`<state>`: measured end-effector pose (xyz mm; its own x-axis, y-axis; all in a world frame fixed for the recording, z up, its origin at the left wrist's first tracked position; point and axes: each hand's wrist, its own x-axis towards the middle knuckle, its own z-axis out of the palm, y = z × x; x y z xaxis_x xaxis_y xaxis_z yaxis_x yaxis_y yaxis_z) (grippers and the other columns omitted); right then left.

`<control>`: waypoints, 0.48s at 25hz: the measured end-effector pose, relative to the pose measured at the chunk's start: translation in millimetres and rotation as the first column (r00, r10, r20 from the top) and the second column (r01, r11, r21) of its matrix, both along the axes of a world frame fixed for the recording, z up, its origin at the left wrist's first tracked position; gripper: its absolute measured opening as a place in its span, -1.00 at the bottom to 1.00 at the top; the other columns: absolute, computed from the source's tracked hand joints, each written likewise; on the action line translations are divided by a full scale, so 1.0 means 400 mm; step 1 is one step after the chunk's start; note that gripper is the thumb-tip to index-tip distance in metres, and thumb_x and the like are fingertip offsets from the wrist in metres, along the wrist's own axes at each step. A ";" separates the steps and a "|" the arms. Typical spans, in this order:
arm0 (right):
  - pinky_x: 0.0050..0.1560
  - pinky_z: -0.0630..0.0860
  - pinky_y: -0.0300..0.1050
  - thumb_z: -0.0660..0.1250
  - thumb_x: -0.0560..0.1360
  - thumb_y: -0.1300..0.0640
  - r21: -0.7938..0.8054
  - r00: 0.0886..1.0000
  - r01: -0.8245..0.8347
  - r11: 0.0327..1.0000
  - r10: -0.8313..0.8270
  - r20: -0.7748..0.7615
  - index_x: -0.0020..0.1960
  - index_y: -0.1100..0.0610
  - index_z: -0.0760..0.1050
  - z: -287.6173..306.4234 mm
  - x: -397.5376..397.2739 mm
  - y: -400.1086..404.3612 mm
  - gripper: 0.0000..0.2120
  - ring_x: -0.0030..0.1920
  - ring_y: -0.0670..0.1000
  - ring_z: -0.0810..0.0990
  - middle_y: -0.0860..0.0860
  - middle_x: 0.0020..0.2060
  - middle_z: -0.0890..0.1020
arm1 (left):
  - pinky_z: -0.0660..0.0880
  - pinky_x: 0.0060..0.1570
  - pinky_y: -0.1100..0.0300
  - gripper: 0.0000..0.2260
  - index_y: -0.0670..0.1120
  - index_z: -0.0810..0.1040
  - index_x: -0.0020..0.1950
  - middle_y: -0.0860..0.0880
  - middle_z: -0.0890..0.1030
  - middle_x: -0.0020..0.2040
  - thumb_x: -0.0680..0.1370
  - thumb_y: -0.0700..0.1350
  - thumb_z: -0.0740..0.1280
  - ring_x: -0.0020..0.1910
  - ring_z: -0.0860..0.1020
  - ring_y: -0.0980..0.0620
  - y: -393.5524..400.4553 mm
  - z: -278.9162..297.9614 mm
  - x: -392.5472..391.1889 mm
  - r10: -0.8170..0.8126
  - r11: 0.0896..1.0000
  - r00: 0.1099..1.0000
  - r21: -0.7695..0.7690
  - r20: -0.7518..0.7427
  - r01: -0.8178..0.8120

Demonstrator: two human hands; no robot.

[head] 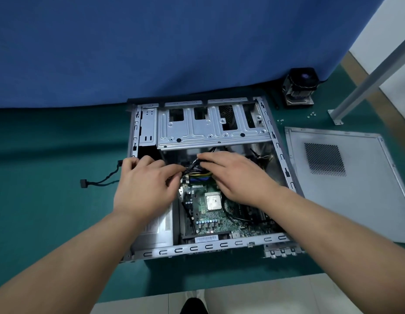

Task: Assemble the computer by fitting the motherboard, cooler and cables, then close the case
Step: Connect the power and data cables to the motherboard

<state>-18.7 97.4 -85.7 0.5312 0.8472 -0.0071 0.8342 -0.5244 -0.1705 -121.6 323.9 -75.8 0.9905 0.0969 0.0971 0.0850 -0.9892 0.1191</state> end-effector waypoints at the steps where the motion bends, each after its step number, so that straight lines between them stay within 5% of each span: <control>1: 0.55 0.26 0.05 0.23 0.62 0.14 0.013 1.000 0.029 0.999 -0.029 -0.011 0.54 0.07 0.36 -0.006 -0.004 -0.004 -0.52 0.51 0.03 0.33 -0.05 0.55 0.34 | 0.26 0.11 0.02 -0.63 0.30 0.62 0.21 0.22 0.59 -0.18 0.64 0.20 0.04 -0.03 0.48 0.09 0.000 -0.001 0.001 -0.001 1.000 1.000 0.000 0.002 0.001; 5: 0.55 0.09 -0.08 0.19 0.66 0.05 0.006 0.996 0.082 0.997 -0.082 -0.026 0.59 0.09 0.27 -0.029 -0.022 -0.015 -0.50 0.54 -0.01 0.26 -0.06 0.57 0.28 | 0.26 0.13 0.00 -0.68 0.21 0.59 0.11 0.18 0.62 -0.16 0.64 0.18 0.05 -0.04 0.49 0.06 0.000 -0.007 0.003 0.010 1.000 1.000 -0.009 0.013 -0.010; 12: 0.49 0.23 -0.11 0.06 0.70 -0.16 0.134 0.824 0.357 0.924 -0.244 -0.512 0.64 0.02 0.15 -0.035 -0.030 0.008 -0.44 0.52 -0.13 0.23 -0.25 0.58 0.10 | 0.25 0.15 -0.01 -0.58 0.22 0.64 0.00 0.17 0.53 -0.25 0.63 0.33 0.03 -0.07 0.46 0.08 0.001 -0.011 0.000 -0.022 1.000 0.999 -0.005 0.029 0.022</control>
<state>-30.7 100.4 -99.7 0.7369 0.6557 -0.1645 0.4246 -0.6383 -0.6420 -121.5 324.4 -80.1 0.9892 0.0759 0.1252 0.0600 -0.9902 0.1263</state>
